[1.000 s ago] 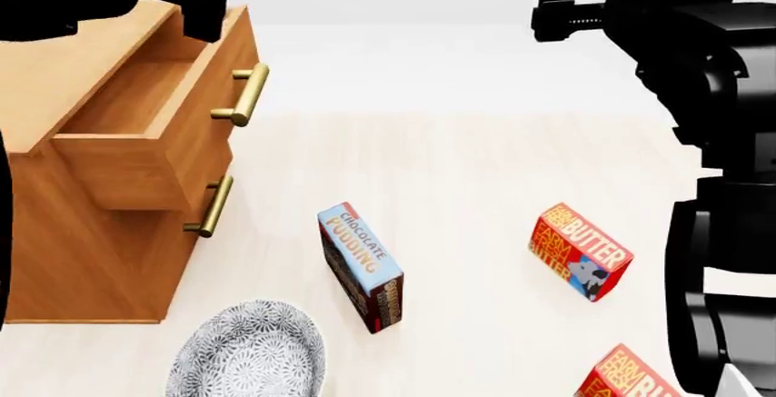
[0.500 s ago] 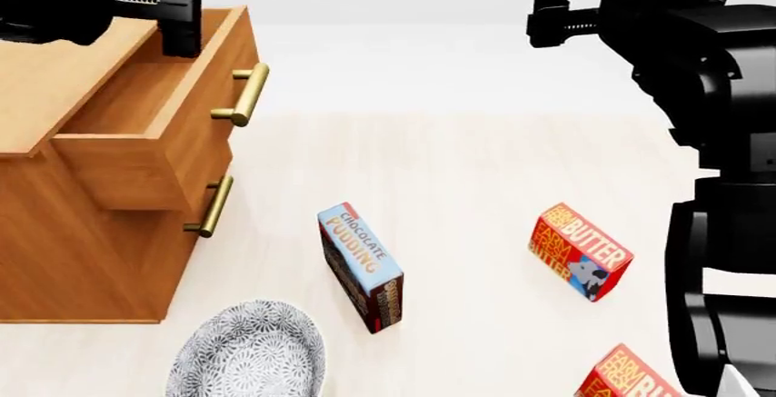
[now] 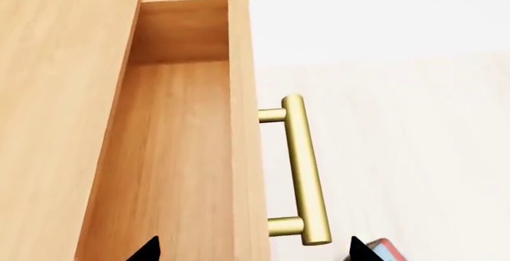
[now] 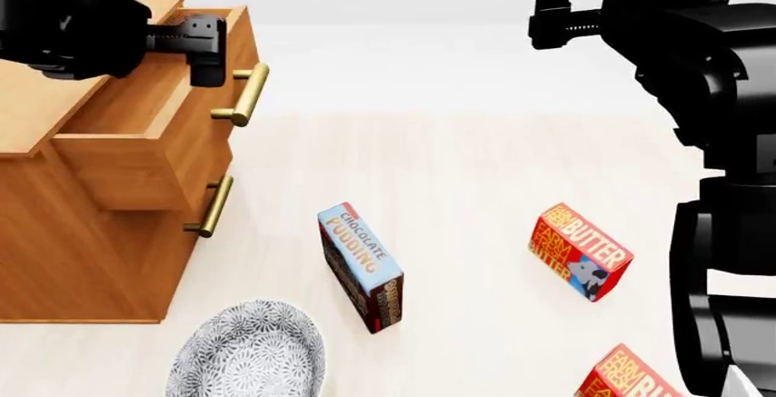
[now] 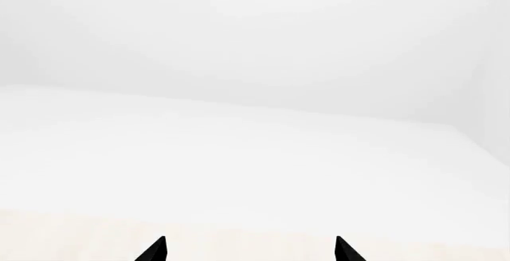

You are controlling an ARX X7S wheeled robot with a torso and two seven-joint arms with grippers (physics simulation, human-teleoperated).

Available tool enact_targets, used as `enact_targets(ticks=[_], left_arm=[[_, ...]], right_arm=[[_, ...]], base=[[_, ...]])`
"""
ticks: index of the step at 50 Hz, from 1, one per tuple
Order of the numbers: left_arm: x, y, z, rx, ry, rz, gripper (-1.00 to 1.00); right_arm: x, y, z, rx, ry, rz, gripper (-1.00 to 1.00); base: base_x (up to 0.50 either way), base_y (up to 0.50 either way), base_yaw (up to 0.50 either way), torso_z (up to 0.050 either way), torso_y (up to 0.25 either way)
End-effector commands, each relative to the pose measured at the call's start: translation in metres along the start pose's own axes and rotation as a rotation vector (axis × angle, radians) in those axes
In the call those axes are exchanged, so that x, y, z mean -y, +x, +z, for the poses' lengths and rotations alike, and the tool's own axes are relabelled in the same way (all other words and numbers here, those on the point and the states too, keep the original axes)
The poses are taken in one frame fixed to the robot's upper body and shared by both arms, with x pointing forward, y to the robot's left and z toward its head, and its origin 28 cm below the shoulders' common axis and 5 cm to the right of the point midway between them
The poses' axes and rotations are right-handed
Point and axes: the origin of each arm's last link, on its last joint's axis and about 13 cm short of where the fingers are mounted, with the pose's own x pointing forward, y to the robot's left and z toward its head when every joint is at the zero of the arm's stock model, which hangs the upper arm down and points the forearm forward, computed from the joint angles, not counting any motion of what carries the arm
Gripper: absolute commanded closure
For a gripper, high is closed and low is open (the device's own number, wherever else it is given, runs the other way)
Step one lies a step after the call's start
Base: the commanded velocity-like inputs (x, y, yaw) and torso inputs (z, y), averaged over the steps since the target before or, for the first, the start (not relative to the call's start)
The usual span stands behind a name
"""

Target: Put the butter at the front in the top drawer of the cabinet and close it.

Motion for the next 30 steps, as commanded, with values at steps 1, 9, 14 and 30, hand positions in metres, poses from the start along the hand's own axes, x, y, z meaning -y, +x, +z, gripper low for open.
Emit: enact_targets(ticks=[1, 9, 14, 30], left_arm=[[0.002, 0.011, -0.005, -0.023, -0.009, -0.010, -1.00], [0.003, 0.018, -0.007, -0.032, -0.016, -0.008, -1.00], [0.004, 0.023, -0.009, -0.042, -0.012, -0.008, -1.00], [0.005, 0.033, -0.018, -0.071, -0.019, -0.012, -1.00]], right_arm=[[0.000, 0.000, 0.001, -0.002, -0.005, 0.002, -1.00], [0.000, -0.001, 0.000, -0.006, -0.008, 0.000, -1.00], [0.000, -0.001, 0.001, -0.007, -0.010, 0.000, -1.00], [-0.001, 0.000, 0.002, -0.009, -0.014, 0.002, -1.00]], base=[[0.00, 0.00, 0.00, 0.000, 0.000], [0.00, 0.00, 0.00, 0.000, 0.000], [0.00, 0.00, 0.00, 0.000, 0.000], [0.00, 0.00, 0.00, 0.000, 0.000]])
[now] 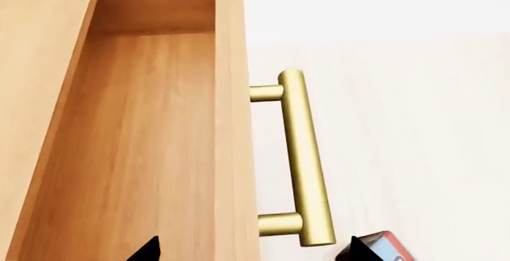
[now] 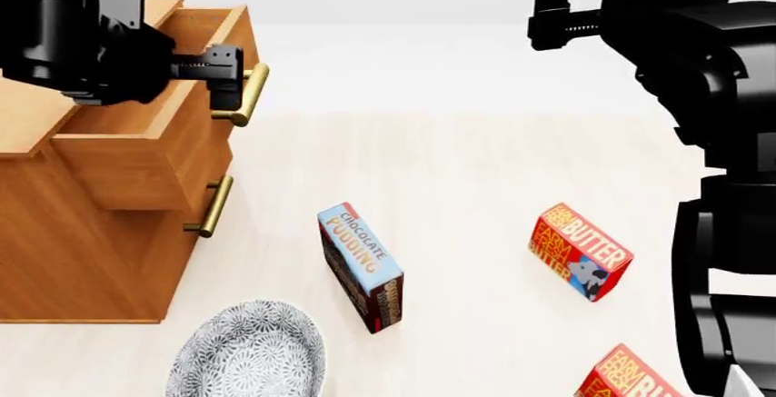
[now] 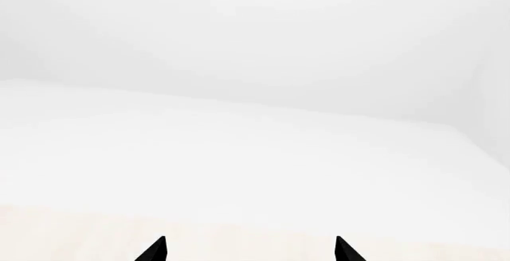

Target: Put the butter at the front in the top drawer of the cabinet and close it.

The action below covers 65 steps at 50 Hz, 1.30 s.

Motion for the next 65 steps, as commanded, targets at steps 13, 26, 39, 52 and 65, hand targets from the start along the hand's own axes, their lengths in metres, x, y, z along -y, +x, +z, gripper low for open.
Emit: enact_targets(ticks=[13, 26, 39, 52, 65], left_arm=[[0.001, 0.012, -0.011, -0.035, -0.006, -0.008, -1.00], [0.016, 0.010, -0.014, -0.034, 0.014, -0.073, -1.00], [0.036, 0.005, -0.015, -0.027, 0.056, -0.148, -1.00], [0.053, -0.001, -0.014, -0.017, 0.081, -0.216, -1.00], [0.069, 0.000, -0.015, -0.019, 0.084, -0.267, -1.00]], right_arm=[[-0.001, 0.001, 0.000, -0.002, -0.003, 0.002, -1.00], [0.000, 0.000, 0.001, -0.001, -0.002, -0.002, -1.00], [0.000, -0.001, 0.002, 0.000, -0.003, -0.006, -1.00], [0.003, -0.005, 0.005, 0.003, -0.005, -0.010, -1.00], [0.004, -0.006, 0.008, 0.004, -0.010, -0.016, -1.00]], base=[[0.00, 0.00, 0.00, 0.000, 0.000], [0.00, 0.00, 0.00, 0.000, 0.000], [0.00, 0.00, 0.00, 0.000, 0.000], [0.00, 0.00, 0.00, 0.000, 0.000], [0.00, 0.00, 0.00, 0.000, 0.000]])
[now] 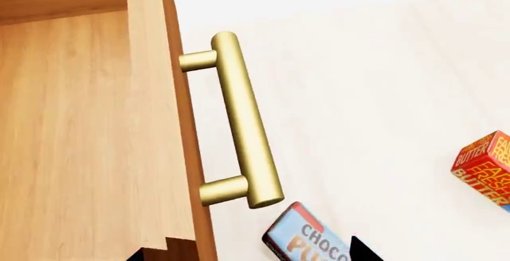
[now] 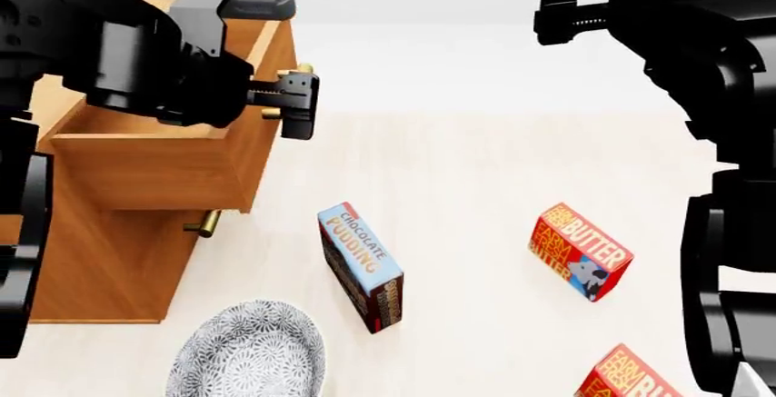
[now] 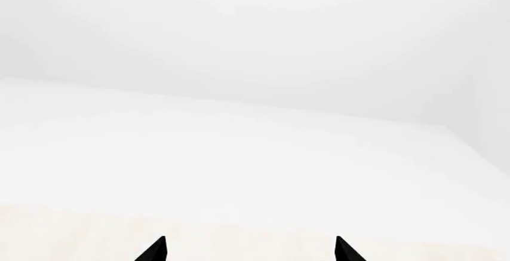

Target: Put the butter at the front in the top drawer of the cabinet and close it.

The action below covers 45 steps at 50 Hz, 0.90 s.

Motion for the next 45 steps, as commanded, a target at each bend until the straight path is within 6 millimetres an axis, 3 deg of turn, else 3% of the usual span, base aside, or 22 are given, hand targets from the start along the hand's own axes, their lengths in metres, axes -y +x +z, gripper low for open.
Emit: enact_targets(ticks=[1, 26, 45], left_arm=[[0.018, 0.000, 0.002, 0.012, 0.007, -0.104, -1.00], [0.059, 0.006, 0.001, 0.001, 0.061, -0.214, -1.00], [0.065, 0.000, 0.006, 0.020, 0.077, -0.223, -1.00]], right_arm=[[0.002, -0.002, 0.002, 0.000, -0.003, -0.006, -1.00], [0.010, -0.012, 0.005, 0.002, -0.004, -0.030, -1.00], [0.009, -0.010, 0.001, -0.004, -0.003, -0.031, -1.00]], base=[[0.00, 0.00, 0.00, 0.000, 0.000], [0.00, 0.00, 0.00, 0.000, 0.000], [0.00, 0.00, 0.00, 0.000, 0.000]])
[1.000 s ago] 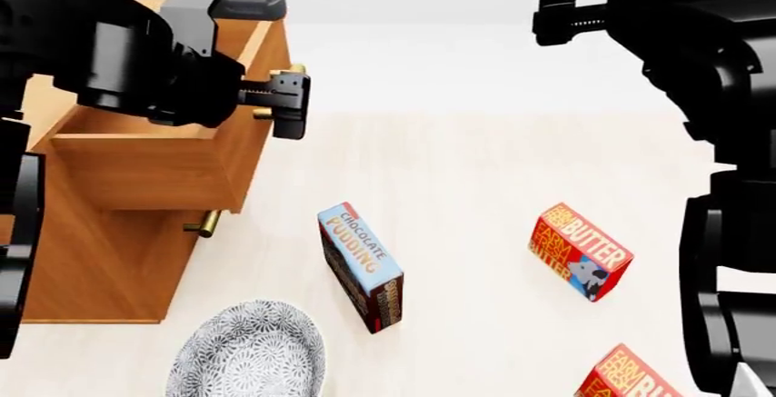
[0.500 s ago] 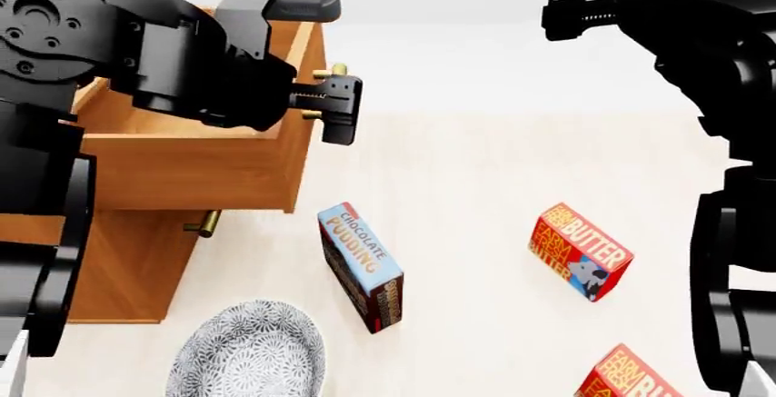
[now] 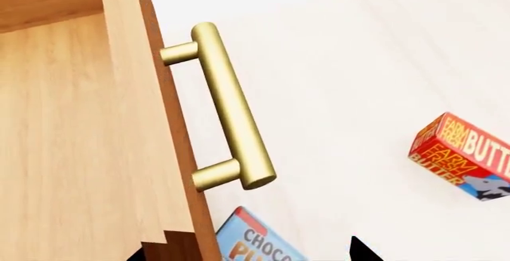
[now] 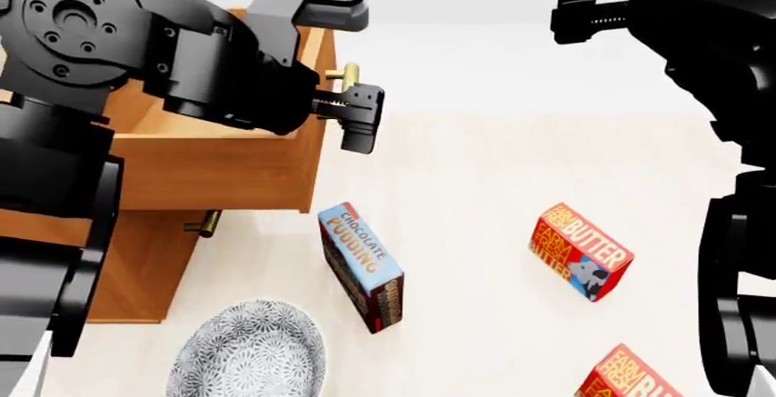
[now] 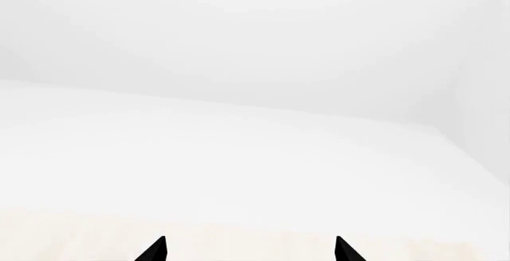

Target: Put the butter at the front in the top drawer of the cabinet and close it.

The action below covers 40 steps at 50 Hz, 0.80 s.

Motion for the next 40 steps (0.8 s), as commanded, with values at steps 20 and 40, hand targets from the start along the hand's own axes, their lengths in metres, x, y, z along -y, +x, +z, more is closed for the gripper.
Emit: enact_targets(ticks=[20, 40], left_arm=[[-0.026, -0.082, 0.056, 0.324, 0.020, 0.002, -1.00], [-0.057, -0.094, 0.050, 0.726, 0.032, 0.271, -1.00]], right_arm=[[0.005, -0.006, -0.007, -0.021, -0.014, 0.009, -1.00], [0.040, -0.020, -0.013, -0.171, -0.152, 0.142, -1.00]], base=[[0.00, 0.00, 0.00, 0.000, 0.000], [0.00, 0.00, 0.00, 0.000, 0.000]])
